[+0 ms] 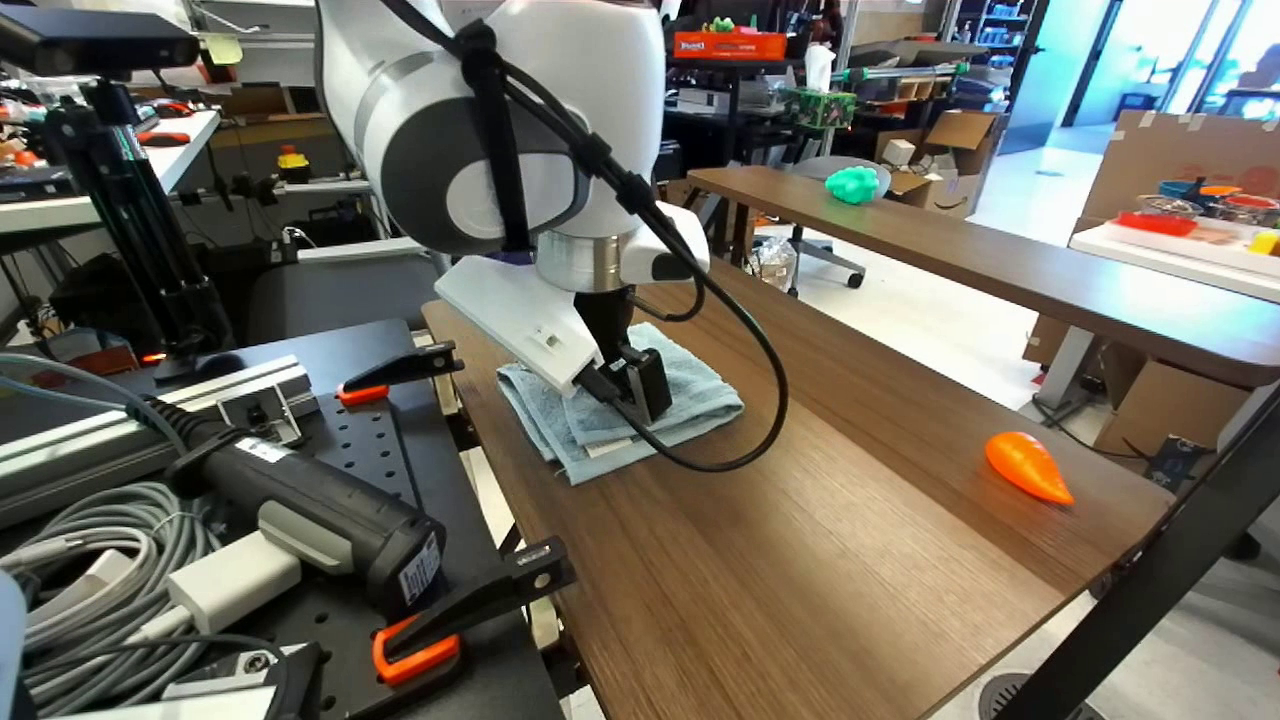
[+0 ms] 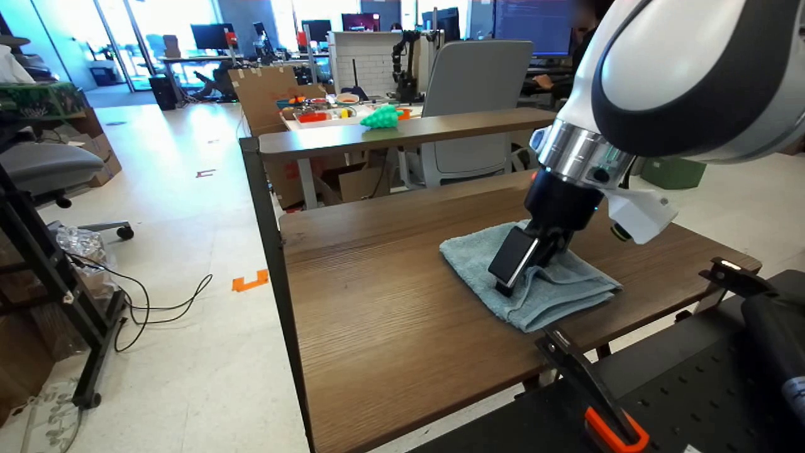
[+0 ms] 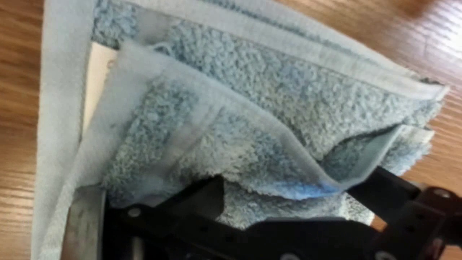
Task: Use the blue towel to wipe the tabletop
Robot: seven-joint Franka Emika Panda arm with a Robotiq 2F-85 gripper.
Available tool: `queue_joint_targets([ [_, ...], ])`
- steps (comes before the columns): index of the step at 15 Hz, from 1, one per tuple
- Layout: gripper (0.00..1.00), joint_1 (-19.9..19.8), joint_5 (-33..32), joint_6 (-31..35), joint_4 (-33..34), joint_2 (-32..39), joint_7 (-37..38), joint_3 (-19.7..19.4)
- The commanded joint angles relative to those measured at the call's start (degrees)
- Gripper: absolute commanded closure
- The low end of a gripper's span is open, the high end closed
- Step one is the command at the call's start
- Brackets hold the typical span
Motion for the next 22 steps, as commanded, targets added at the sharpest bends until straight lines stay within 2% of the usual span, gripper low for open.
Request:
queue_joint_targets([
  [1,0.00,-3.4,4.6,-4.9,6.1,5.0,-2.3,1.5],
  [4,0.00,1.1,7.4,-8.2,11.3,5.3,-0.9,-4.5],
  [9,0.00,8.3,9.3,-7.9,17.4,5.9,1.6,-14.1],
  [11,0.00,13.2,8.4,-8.2,18.5,6.3,3.7,-18.8],
  [13,0.00,16.9,7.4,-7.6,17.3,6.3,4.4,-21.2],
  [18,0.00,26.9,3.2,-0.5,8.9,4.0,4.3,-26.1],
  [19,0.00,28.4,2.5,0.7,7.5,3.6,4.3,-26.5],
  [22,0.00,29.5,1.7,3.1,3.0,1.5,3.3,-24.3],
])
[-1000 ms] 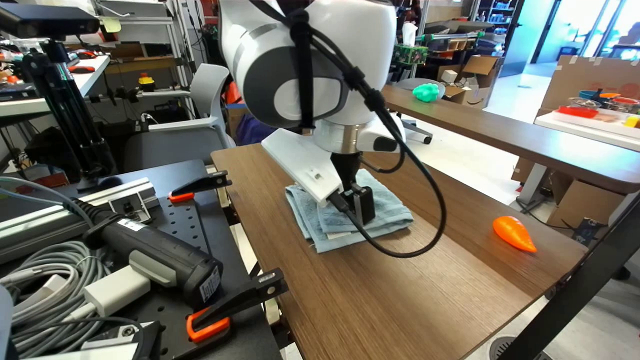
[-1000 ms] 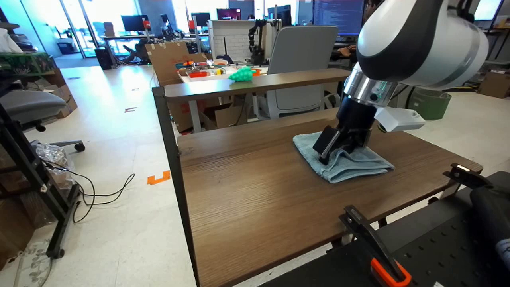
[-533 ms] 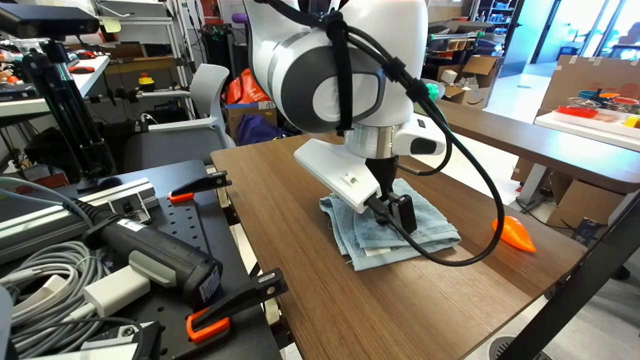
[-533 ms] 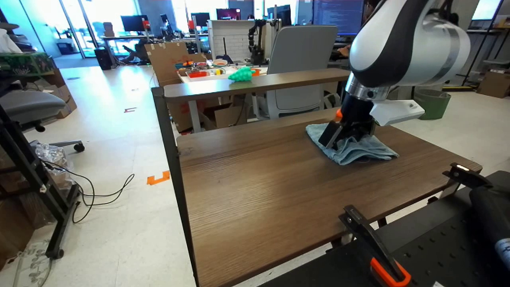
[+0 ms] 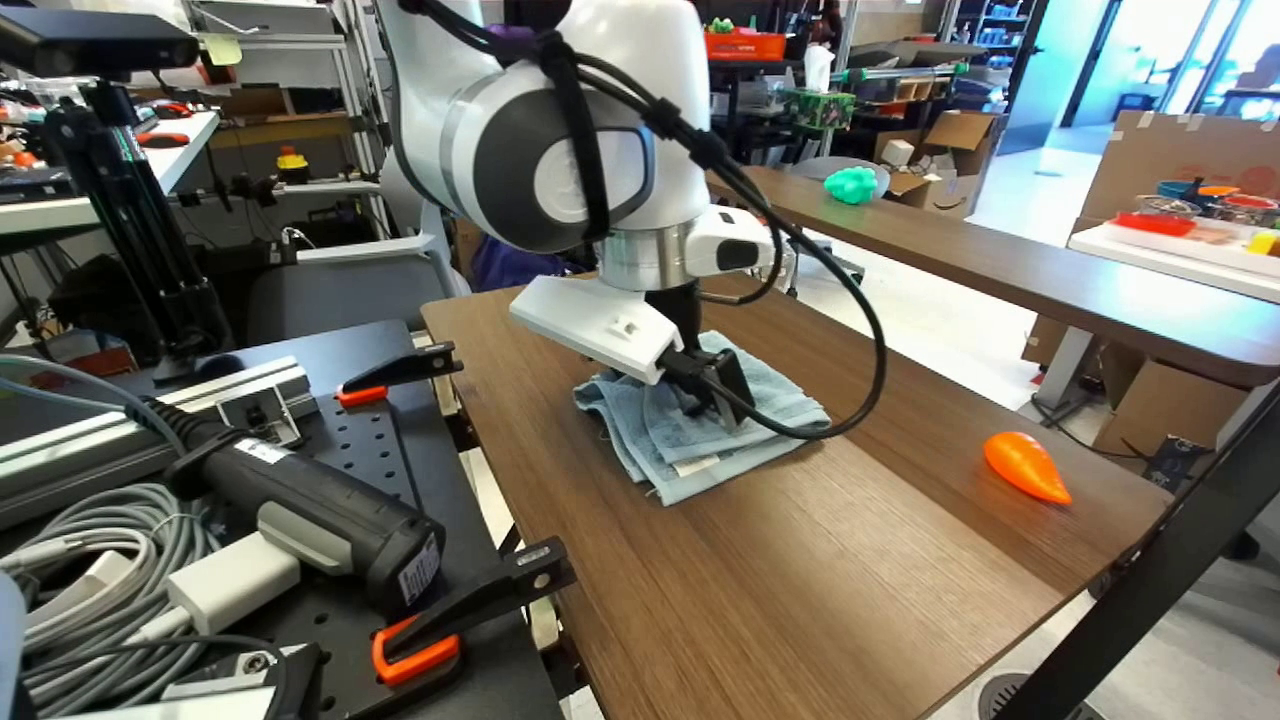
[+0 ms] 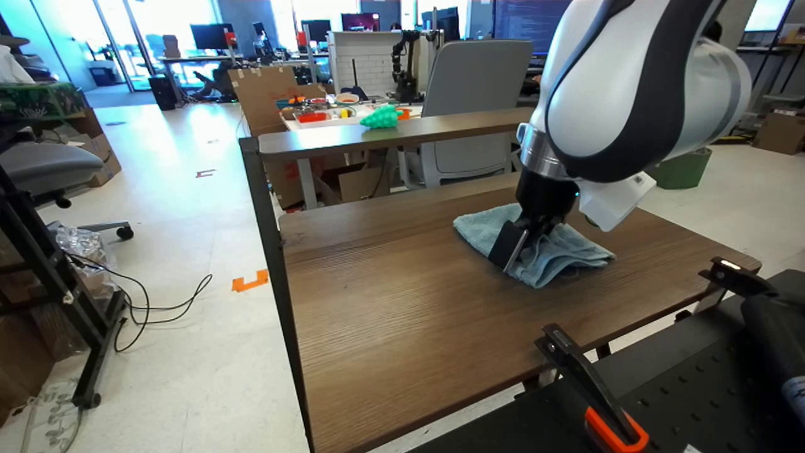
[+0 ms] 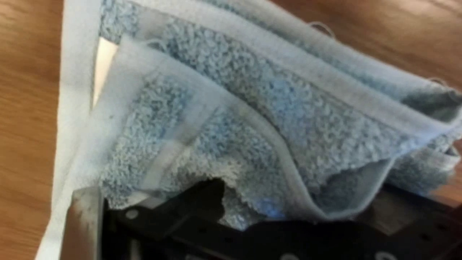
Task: Use the blue towel to wipe the tabletop
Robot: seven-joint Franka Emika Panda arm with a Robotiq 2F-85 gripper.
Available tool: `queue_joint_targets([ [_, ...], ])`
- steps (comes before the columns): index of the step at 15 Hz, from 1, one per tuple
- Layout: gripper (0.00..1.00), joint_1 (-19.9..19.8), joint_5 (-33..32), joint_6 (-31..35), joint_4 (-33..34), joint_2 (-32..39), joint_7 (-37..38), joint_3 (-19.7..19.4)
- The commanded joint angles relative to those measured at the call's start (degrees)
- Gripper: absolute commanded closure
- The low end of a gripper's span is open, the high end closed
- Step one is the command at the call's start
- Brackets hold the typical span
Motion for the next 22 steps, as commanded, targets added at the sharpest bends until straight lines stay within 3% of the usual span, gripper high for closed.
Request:
queue_joint_targets([
  [1,0.00,2.5,-1.6,3.9,-5.9,1.4,-0.2,1.2],
  [4,0.00,5.1,-1.0,6.7,-4.1,2.8,1.3,-0.6],
  [7,0.00,1.6,1.1,6.4,0.1,4.1,3.4,2.5],
  [9,0.00,1.4,1.3,5.8,1.5,3.9,3.6,1.5],
  [10,0.00,2.4,0.6,5.0,-1.9,0.1,3.3,1.4],
  [13,0.00,1.8,0.8,5.1,-0.2,0.9,3.5,1.4],
  [14,0.00,3.1,1.1,5.9,0.9,1.9,4.1,-0.6],
  [16,0.00,0.1,2.7,2.1,4.1,2.7,5.2,2.1],
  [18,0.00,2.2,3.1,-1.5,5.9,3.2,6.2,1.1],
  [22,0.00,11.0,0.7,-2.8,4.0,3.4,7.0,-2.4],
])
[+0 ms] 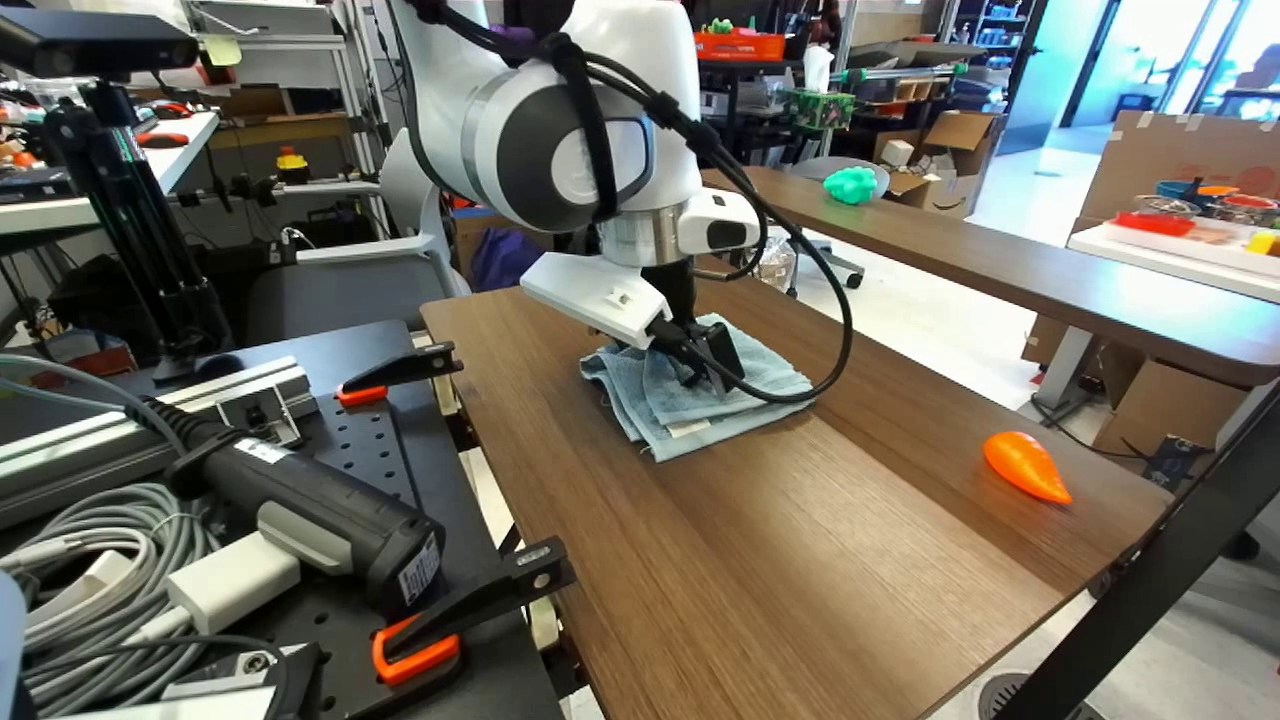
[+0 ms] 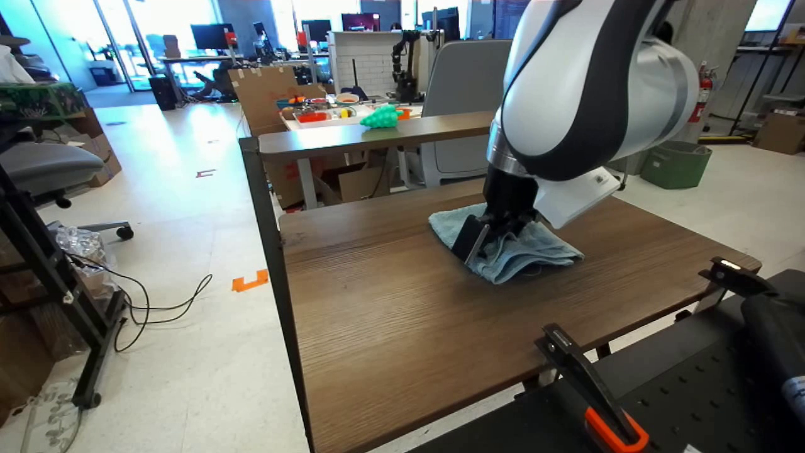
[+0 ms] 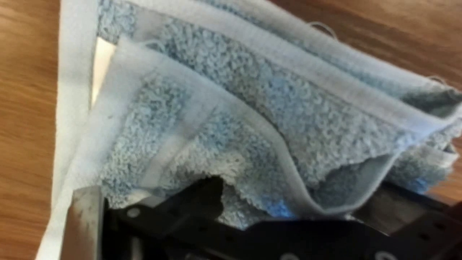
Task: Use the blue towel to wipe the tabletop
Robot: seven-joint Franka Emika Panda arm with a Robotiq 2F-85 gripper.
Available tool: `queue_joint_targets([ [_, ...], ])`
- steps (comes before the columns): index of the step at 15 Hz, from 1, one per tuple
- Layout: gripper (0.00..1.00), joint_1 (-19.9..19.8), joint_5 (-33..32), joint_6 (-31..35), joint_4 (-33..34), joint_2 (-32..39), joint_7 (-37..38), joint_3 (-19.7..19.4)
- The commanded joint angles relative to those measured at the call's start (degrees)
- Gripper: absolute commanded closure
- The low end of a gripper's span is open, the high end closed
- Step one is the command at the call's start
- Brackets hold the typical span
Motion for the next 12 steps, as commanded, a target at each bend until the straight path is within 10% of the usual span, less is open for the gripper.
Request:
queue_joint_targets([
  [1,0.00,8.8,-2.1,-1.6,-1.2,1.4,1.5,-3.0],
  [12,0.00,24.0,-7.9,-4.2,-2.2,-0.5,5.4,-13.3],
])
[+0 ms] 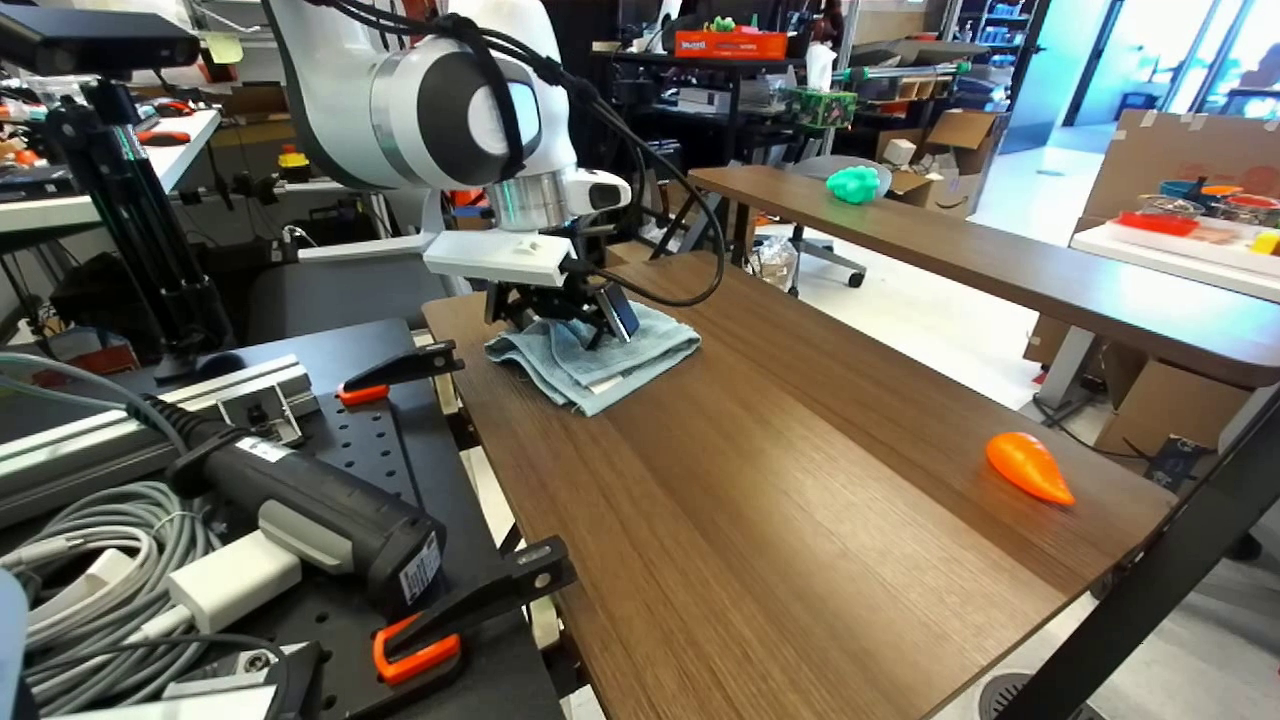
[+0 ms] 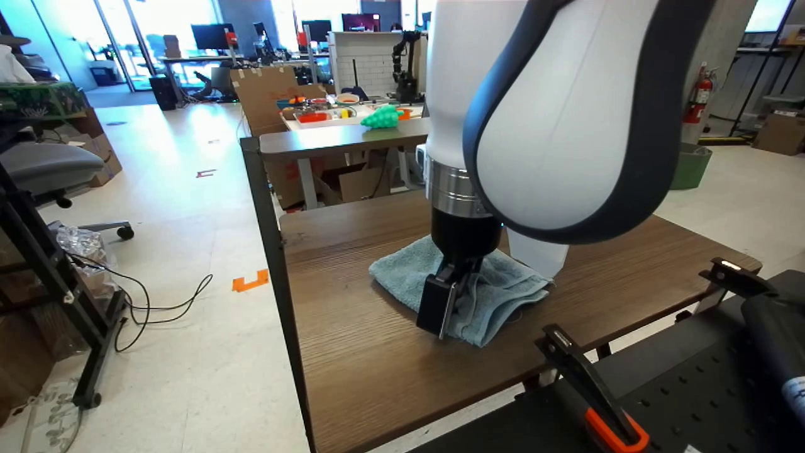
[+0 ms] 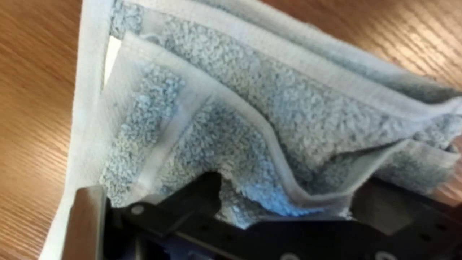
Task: Use the blue towel to wipe the tabletop
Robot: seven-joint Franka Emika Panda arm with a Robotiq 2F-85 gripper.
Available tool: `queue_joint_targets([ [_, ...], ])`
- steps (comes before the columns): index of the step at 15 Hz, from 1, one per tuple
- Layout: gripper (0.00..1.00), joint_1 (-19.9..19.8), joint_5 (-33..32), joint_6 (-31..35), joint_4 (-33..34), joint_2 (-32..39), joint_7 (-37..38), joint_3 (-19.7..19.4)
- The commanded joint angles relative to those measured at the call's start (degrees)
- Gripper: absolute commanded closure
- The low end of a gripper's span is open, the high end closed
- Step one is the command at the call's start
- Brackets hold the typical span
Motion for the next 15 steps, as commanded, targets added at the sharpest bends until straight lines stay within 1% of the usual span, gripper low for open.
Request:
queue_joint_targets([
  [1,0.00,1.2,-0.8,-3.2,4.8,3.4,3.6,-5.3],
  [4,0.00,-3.3,0.3,-6.2,9.5,5.5,5.1,-6.3],
  [6,0.00,-7.6,1.5,-8.2,13.2,7.4,5.7,-5.8],
  [8,0.00,-12.8,3.7,-10.2,17.2,9.2,6.2,-3.7],
  [10,0.00,-16.4,6.3,-11.2,20.7,10.9,6.7,-1.2],
  [11,0.00,-17.6,7.4,-11.1,21.2,10.8,6.7,0.2],
  [13,0.00,-20.2,9.9,-11.3,22.3,11.4,5.7,4.5],
  [15,0.00,-21.5,11.4,-10.4,21.9,11.1,4.9,8.2],
])
